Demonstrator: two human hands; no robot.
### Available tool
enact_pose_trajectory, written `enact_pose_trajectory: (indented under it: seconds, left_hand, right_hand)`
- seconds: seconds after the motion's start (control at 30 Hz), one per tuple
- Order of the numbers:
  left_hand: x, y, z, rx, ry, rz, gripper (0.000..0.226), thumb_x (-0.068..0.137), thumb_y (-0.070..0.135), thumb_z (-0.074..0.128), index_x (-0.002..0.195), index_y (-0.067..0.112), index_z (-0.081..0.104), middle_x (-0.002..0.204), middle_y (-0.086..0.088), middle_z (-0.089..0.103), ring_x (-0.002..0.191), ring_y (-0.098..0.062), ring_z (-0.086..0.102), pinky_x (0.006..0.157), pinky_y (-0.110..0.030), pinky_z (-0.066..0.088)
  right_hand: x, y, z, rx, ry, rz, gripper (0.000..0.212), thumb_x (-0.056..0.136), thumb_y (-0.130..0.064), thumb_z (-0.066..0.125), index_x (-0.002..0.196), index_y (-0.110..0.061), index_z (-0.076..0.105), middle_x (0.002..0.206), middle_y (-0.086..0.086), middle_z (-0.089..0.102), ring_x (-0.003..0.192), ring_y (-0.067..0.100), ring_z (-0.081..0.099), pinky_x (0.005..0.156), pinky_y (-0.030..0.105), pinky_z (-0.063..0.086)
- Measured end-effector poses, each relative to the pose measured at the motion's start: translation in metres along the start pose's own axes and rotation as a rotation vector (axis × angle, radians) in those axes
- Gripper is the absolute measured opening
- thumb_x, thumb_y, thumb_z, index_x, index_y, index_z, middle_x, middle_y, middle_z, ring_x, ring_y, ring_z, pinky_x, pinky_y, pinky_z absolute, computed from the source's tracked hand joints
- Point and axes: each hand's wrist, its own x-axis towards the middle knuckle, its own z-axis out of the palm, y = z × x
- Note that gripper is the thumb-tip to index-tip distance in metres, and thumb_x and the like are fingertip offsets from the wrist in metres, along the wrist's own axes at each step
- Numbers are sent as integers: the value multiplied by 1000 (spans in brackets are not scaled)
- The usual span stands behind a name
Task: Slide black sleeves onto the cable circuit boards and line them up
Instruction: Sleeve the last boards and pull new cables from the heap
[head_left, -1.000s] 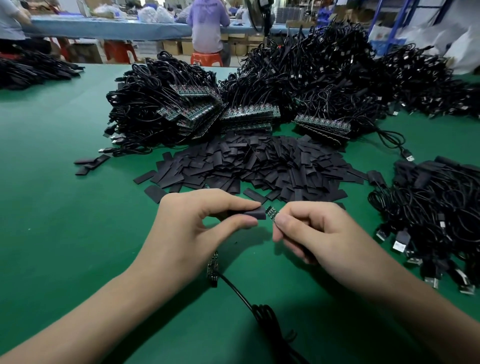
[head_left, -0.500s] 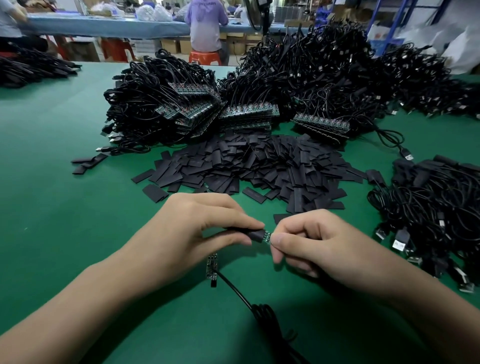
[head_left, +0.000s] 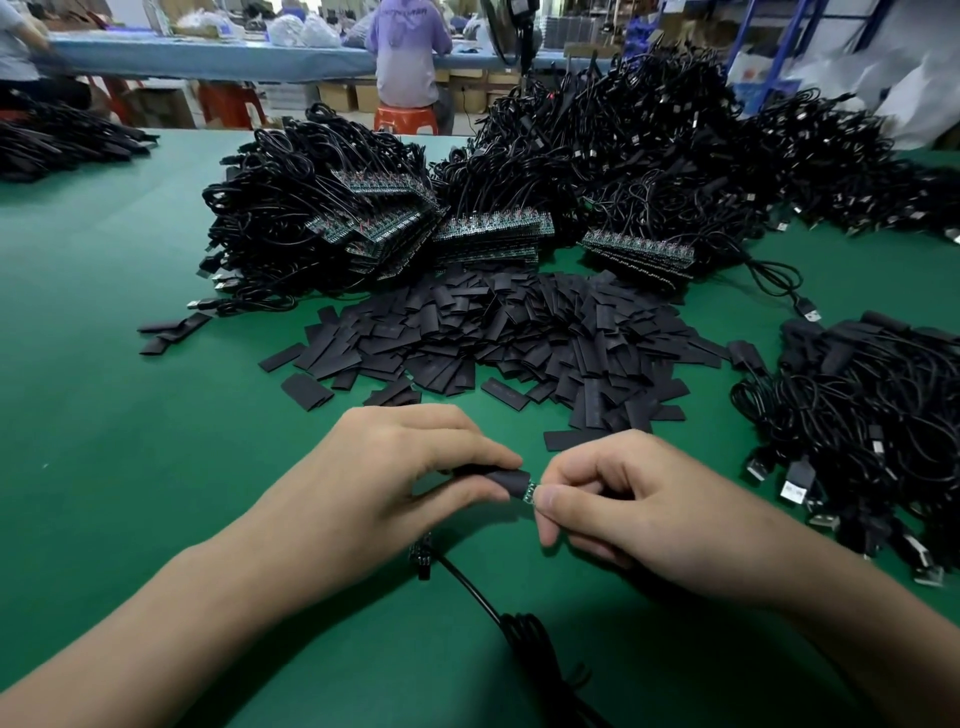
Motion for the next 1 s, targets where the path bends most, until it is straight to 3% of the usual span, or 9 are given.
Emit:
enact_pose_trajectory:
  seconds: [0.17, 0.3, 0.43, 0.57, 0.67, 0.8, 1.0]
  left_hand:
    - [1, 2, 1, -35, -43, 55, 23, 96, 33, 69, 114, 20, 77, 100, 10, 70, 89, -1, 67, 78, -25, 56]
    - [1, 5, 3, -50, -16, 64, 28, 97, 32, 65, 119, 17, 75, 99, 8, 70, 87, -4, 67, 77, -25, 55]
    - [0, 5, 4, -69, -22, 71, 21, 97, 28, 69, 115, 21, 76, 98, 9, 70, 87, -3, 66, 78, -23, 54]
    - [0, 4, 5, -97, 83, 15, 19, 93, 27, 72, 109, 20, 79, 94, 10, 71, 85, -2, 67, 77, -21, 53]
    - [-1, 0, 3, -111, 164, -51, 20, 89, 28, 75, 106, 19, 80, 92, 10, 73, 83, -5, 69, 77, -21, 53]
    - [-1, 1, 3, -97, 160, -57, 21, 89, 29, 74, 105, 18, 80, 91, 10, 73, 82, -3, 68, 77, -14, 50]
    - [-3, 5, 8, -27, 131, -15, 20, 92, 29, 71, 108, 20, 79, 94, 10, 71, 84, -1, 66, 77, -21, 53]
  right_hand:
    - [0, -1, -2, 17, -34, 0, 26, 105, -27, 56, 85, -18, 71, 54, -9, 54, 52, 9, 47, 55, 22, 39]
    - [0, 0, 0, 166, -63, -21, 11, 105, -21, 57, 101, -12, 53, 64, -1, 64, 56, 13, 53, 57, 24, 44]
    - [3, 3, 1, 249, -31, -52, 18, 102, -19, 61, 108, -12, 46, 67, 7, 69, 54, 14, 56, 54, 23, 45]
    - [1, 3, -1, 276, 47, -61, 25, 93, -30, 68, 107, -15, 53, 83, 13, 76, 70, 22, 71, 68, 28, 57]
    - [0, 4, -5, 198, 165, -95, 9, 97, -21, 68, 100, -14, 64, 89, 9, 78, 81, 25, 76, 81, 32, 61]
    - [1, 3, -2, 177, 209, -66, 4, 98, -14, 66, 95, -13, 68, 83, 8, 78, 73, 21, 73, 73, 31, 60]
    - [2, 2, 2, 134, 179, -68, 6, 99, -14, 66, 93, -12, 68, 79, 6, 77, 66, 16, 69, 66, 26, 57]
